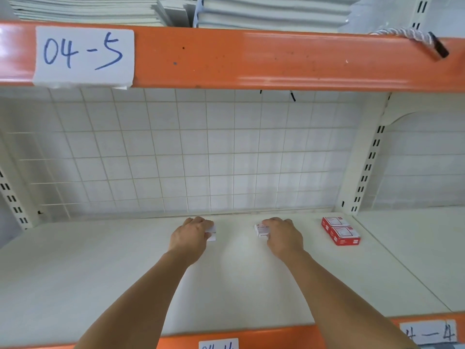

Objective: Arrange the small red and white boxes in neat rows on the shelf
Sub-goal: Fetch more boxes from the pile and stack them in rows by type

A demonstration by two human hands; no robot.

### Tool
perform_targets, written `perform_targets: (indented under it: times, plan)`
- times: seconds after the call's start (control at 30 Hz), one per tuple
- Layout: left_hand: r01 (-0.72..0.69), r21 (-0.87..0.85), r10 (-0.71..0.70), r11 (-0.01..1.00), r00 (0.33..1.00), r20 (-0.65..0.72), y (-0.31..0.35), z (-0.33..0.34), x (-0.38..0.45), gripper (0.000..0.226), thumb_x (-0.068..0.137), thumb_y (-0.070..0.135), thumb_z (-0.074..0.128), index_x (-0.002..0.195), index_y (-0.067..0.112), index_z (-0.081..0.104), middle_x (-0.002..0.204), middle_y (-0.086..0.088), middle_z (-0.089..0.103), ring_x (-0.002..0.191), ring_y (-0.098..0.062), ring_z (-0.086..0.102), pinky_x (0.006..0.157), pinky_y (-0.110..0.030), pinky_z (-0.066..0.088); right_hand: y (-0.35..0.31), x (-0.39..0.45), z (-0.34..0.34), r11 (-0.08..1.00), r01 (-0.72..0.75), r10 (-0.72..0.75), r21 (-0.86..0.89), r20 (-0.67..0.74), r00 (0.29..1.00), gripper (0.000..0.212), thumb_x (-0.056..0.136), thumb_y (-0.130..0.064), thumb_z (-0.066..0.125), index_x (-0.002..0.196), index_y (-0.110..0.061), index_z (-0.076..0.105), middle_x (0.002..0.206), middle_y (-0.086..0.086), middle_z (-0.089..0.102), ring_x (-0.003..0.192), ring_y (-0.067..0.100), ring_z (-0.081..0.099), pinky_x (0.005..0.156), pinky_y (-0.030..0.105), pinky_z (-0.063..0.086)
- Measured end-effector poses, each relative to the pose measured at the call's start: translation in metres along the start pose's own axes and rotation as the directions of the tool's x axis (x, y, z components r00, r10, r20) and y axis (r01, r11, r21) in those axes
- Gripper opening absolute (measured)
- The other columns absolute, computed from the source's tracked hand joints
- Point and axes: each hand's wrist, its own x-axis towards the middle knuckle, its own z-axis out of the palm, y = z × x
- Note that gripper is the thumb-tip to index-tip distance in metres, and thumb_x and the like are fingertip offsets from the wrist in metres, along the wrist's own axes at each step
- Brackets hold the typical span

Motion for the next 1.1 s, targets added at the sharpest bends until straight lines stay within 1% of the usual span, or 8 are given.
perform_targets:
  times: [0.2, 0.33, 0.47, 0.53, 0.67, 0.8, 0.9, 1.1]
  plan:
    - [-0.001, 0.014, 0.001, 1.000, 1.000, 0.003, -0.001, 0.000, -0.001, 0.034, 0.098, 0.020, 0.040, 0.129, 0.031, 0.051, 0.130, 0.012, 0.049, 0.121, -0.014, 0.041, 0.086, -0.028, 0.042, -0.009, 0.003, 0.005, 1.000, 0.028, -0.028, -0.001, -0.004, 1.000, 0.053, 0.090, -0.007, 0.047, 0.137, -0.031, 0.044, 0.134, -0.011, 0.049, 0.120, 0.019, 0.041, 0.082, 0.028, 0.043]
    - [-0.011, -0.004, 0.011, 1.000, 1.000, -0.012, 0.000, 0.001, -0.002, 0.030, 0.097, 0.024, 0.042, 0.125, 0.029, 0.053, 0.130, 0.010, 0.050, 0.121, -0.015, 0.041, 0.088, -0.028, 0.040, -0.009, 0.000, 0.002, 0.999, 0.037, -0.037, -0.019, 0.007, 0.999, 0.049, 0.093, -0.011, 0.046, 0.139, -0.026, 0.041, 0.137, -0.008, 0.046, 0.121, 0.021, 0.041, 0.084, 0.030, 0.044]
    - [-0.061, 0.015, 0.062, 0.998, 0.996, -0.065, 0.008, 0.005, -0.003, 0.040, 0.097, 0.037, 0.042, 0.136, 0.027, 0.043, 0.139, 0.009, 0.043, 0.131, -0.014, 0.034, 0.103, -0.027, 0.031, -0.005, -0.010, -0.004, 0.999, -0.025, 0.025, 0.025, -0.007, 1.000, 0.049, 0.095, -0.022, 0.050, 0.141, -0.021, 0.034, 0.139, -0.001, 0.042, 0.121, 0.023, 0.042, 0.085, 0.033, 0.045]
    - [-0.100, 0.016, 0.101, 0.995, 0.992, -0.069, 0.018, 0.008, -0.004, 0.042, 0.097, 0.039, 0.041, 0.138, 0.026, 0.042, 0.140, 0.009, 0.042, 0.132, -0.013, 0.033, 0.105, -0.027, 0.029, 0.003, -0.018, -0.008, 0.997, -0.066, 0.066, 0.030, -0.022, 0.998, 0.049, 0.095, -0.027, 0.051, 0.140, -0.020, 0.034, 0.137, 0.001, 0.043, 0.121, 0.023, 0.044, 0.084, 0.035, 0.046]
    - [-0.195, -0.006, 0.195, 0.981, 0.981, -0.020, 0.047, 0.016, -0.007, 0.042, 0.097, 0.039, 0.040, 0.137, 0.026, 0.042, 0.139, 0.008, 0.044, 0.131, -0.014, 0.034, 0.104, -0.029, 0.030, 0.025, -0.038, -0.019, 0.988, -0.153, 0.154, 0.029, -0.074, 0.985, 0.049, 0.095, -0.031, 0.051, 0.139, -0.018, 0.035, 0.134, 0.003, 0.047, 0.121, 0.022, 0.046, 0.086, 0.035, 0.046]
    - [-0.256, -0.025, 0.257, 0.966, 0.966, 0.009, 0.081, 0.019, -0.009, 0.040, 0.098, 0.039, 0.039, 0.136, 0.025, 0.044, 0.137, 0.006, 0.046, 0.128, -0.015, 0.037, 0.100, -0.030, 0.034, 0.054, -0.060, -0.036, 0.976, -0.216, 0.218, 0.024, -0.117, 0.969, 0.047, 0.095, -0.032, 0.050, 0.138, -0.020, 0.037, 0.132, 0.001, 0.048, 0.121, 0.021, 0.047, 0.085, 0.035, 0.046]
    - [-0.308, -0.042, 0.309, 0.950, 0.951, 0.023, 0.111, 0.023, -0.012, 0.040, 0.098, 0.038, 0.039, 0.136, 0.026, 0.044, 0.136, 0.007, 0.045, 0.128, -0.014, 0.037, 0.101, -0.028, 0.034, 0.083, -0.081, -0.049, 0.966, -0.258, 0.256, 0.005, -0.148, 0.955, 0.047, 0.095, -0.033, 0.048, 0.139, -0.020, 0.037, 0.132, 0.001, 0.049, 0.120, 0.021, 0.048, 0.087, 0.034, 0.046]
    - [-0.397, -0.063, 0.399, 0.916, 0.917, 0.024, 0.191, 0.030, -0.023, 0.040, 0.099, 0.038, 0.039, 0.136, 0.025, 0.044, 0.139, 0.007, 0.044, 0.131, -0.014, 0.035, 0.102, -0.032, 0.036, 0.153, -0.125, -0.084, 0.951, -0.309, 0.303, -0.003, -0.194, 0.933, 0.045, 0.096, -0.031, 0.045, 0.139, -0.019, 0.037, 0.130, 0.003, 0.049, 0.121, 0.021, 0.046, 0.089, 0.035, 0.045]
